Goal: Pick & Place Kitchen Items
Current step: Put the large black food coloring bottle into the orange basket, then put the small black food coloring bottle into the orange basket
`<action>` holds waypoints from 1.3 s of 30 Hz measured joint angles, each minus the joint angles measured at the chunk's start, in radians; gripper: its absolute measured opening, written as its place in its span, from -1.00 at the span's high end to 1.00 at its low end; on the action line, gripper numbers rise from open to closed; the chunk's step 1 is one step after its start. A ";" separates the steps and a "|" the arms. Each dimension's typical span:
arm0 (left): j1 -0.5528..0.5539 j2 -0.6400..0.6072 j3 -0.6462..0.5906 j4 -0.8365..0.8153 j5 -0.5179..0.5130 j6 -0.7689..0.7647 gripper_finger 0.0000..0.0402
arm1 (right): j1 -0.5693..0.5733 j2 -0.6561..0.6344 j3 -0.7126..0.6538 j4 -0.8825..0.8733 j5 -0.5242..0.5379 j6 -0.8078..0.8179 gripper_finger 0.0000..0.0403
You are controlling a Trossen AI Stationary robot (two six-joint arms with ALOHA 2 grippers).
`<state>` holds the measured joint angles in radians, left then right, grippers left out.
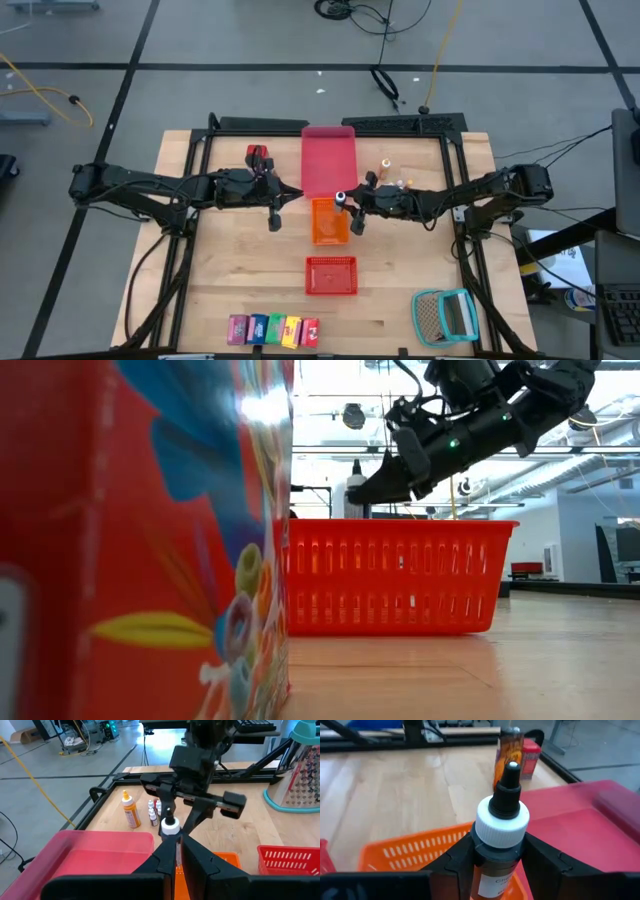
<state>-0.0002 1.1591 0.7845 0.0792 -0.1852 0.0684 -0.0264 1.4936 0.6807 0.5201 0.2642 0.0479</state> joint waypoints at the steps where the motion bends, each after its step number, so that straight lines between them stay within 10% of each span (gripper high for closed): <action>1: 0.000 0.000 0.000 0.000 0.000 0.000 0.85 | -0.003 0.007 0.000 0.006 -0.001 0.004 0.34; 29: 0.000 0.000 0.000 0.000 0.000 -0.004 0.85 | -0.007 0.040 0.000 0.052 0.005 -0.060 -0.03; 39: -0.001 0.000 0.000 0.000 0.000 -0.021 0.85 | -0.007 -0.118 0.000 -0.243 0.187 -0.037 0.01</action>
<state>-0.0010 1.1591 0.7845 0.0788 -0.1848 0.0476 -0.0330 1.3754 0.6811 0.2770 0.4514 0.0108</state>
